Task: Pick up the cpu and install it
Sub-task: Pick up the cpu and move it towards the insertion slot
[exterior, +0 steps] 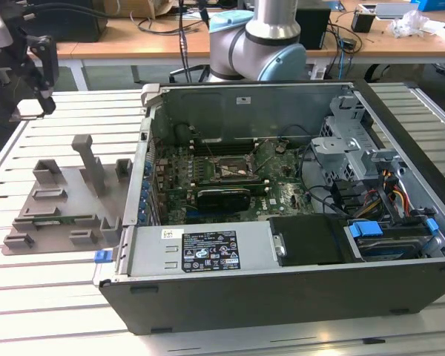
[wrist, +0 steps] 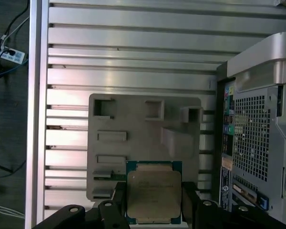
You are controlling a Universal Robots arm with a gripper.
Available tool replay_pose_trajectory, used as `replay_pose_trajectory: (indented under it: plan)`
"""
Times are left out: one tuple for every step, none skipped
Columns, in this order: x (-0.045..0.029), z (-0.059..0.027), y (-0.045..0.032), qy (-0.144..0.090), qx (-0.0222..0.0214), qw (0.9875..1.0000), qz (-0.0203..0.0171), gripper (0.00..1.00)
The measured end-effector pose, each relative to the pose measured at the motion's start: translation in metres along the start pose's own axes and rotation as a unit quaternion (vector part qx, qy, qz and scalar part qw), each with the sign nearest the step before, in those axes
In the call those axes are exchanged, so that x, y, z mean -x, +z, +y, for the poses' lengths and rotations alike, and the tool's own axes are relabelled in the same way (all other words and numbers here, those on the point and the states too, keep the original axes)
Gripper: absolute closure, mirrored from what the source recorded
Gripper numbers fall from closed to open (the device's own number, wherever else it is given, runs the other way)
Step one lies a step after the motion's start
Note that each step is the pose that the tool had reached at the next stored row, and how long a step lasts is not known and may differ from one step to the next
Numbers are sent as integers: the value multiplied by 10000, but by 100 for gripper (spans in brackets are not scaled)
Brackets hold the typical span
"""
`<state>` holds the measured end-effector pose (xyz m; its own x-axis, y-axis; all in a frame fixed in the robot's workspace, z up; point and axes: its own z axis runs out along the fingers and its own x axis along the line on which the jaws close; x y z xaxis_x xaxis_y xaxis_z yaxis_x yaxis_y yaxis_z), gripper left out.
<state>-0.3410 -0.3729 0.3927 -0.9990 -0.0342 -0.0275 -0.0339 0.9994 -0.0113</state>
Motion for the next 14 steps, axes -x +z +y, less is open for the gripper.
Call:
replay_pose_trajectory:
  plan:
    - [45, -1, 1, 0, 0, 10000, 1, 45]
    - [103, -3, 3, 0, 0, 10000, 1, 45]
    - [151, -5, 5, 0, 0, 10000, 2, 45]
    - [218, -8, 6, -1, 0, 10000, 4, 45]
    - [244, -9, 7, -1, 0, 10000, 4, 45]
    - [276, -9, 8, 0, 1, 10000, 4, 45]
    - [316, -10, 9, 0, 1, 10000, 5, 45]
    - [341, -11, 10, 0, 0, 10000, 5, 45]
    - [388, -13, 11, 0, 0, 10000, 7, 45]
    - [433, -15, 12, -1, 0, 10000, 8, 45]
    - [472, -16, 14, -1, 1, 10000, 8, 45]
    - [502, -17, 15, -1, 1, 10000, 9, 45]
    - [563, -19, 16, 0, 1, 10000, 11, 45]
    - [615, -21, 17, 0, 0, 10000, 13, 45]
